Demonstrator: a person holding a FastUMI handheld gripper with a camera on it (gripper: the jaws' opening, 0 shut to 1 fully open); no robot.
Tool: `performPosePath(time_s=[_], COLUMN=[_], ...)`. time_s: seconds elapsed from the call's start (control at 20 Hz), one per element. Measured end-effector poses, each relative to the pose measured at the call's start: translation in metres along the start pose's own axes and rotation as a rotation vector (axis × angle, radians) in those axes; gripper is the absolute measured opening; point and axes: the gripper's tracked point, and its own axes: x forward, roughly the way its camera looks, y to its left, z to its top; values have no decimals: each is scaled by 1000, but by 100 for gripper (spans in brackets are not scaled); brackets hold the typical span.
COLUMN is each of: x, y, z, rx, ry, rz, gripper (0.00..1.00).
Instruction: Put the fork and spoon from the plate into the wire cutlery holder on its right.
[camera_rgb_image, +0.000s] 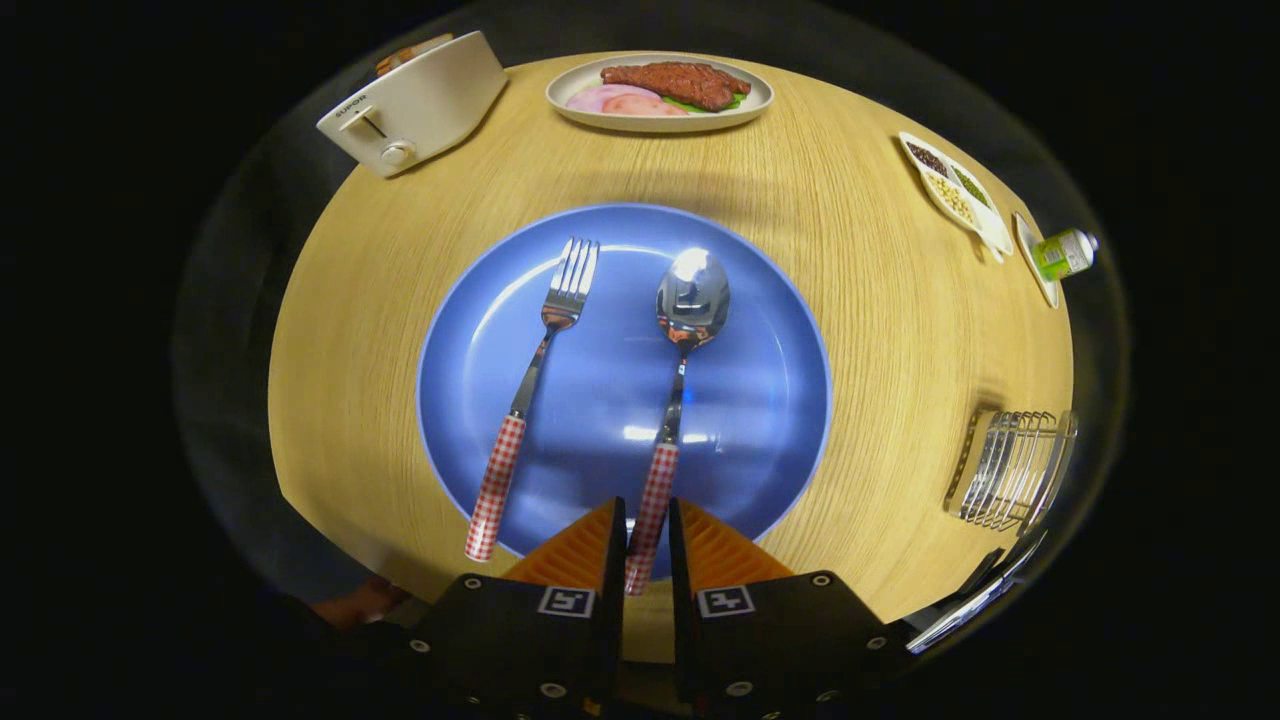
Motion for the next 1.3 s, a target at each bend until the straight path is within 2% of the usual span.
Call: performPosePath(time_s=[0.25,0.5,0.75,1.0,1.3], x=[-1,-17,-56,-114,-153], y=[4,-7,-31,-84,-174], z=[0,-1,-3,-14,-55], rx=[63,92,140,216,280], ry=[34,26,-5,-42,4], rz=[36,53,81,77,-31], gripper=[12,10,10,10,10])
